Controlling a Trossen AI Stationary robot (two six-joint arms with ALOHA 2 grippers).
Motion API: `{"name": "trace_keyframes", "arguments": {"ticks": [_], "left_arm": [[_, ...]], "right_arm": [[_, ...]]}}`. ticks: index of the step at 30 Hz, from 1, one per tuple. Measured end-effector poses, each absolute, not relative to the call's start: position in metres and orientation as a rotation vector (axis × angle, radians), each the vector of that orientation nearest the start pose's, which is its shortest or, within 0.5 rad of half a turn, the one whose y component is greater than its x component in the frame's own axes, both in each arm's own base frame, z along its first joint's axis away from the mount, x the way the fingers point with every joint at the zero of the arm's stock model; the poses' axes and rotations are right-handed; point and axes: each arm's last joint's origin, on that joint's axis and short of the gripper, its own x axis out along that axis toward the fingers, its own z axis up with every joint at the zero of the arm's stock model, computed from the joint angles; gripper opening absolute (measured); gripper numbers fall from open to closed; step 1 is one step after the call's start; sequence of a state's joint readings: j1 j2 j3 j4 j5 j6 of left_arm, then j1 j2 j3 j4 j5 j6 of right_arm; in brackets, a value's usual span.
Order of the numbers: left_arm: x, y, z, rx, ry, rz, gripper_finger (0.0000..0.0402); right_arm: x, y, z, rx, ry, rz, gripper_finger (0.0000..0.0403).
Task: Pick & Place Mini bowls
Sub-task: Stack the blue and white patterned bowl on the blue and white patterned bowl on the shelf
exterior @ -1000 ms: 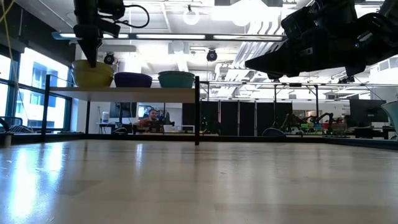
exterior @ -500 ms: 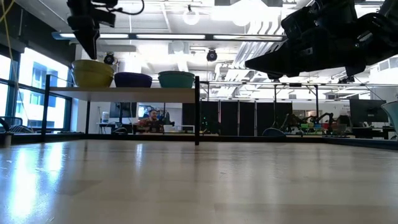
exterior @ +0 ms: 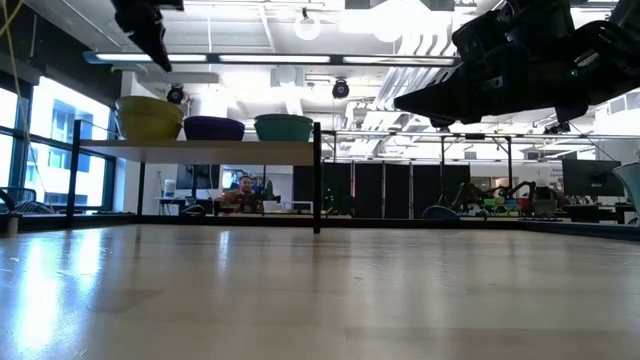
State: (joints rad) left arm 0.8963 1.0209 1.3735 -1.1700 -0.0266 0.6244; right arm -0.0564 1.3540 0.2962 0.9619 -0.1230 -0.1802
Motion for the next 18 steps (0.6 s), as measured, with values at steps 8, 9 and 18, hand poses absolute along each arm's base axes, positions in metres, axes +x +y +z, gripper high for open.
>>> {"name": "trace_keyframes", "arguments": {"ticks": [8, 9, 18], "left_arm": [[0.097, 0.117, 0.413, 0.281, 0.808, 0.582, 0.0044], [0.1, 0.116, 0.412, 0.296, 0.775, 0.574, 0.0037], [0.146, 0.102, 0.367, 0.416, 0.52, 0.427, 0.0005]], "right_arm": [[0.232, -0.01, 0.168, -0.172, 0.09, 0.07, 0.0001], [0.232, -0.01, 0.168, -0.172, 0.09, 0.07, 0.0001], [0.232, -0.01, 0.168, -0.172, 0.09, 0.067, 0.0002]]}}
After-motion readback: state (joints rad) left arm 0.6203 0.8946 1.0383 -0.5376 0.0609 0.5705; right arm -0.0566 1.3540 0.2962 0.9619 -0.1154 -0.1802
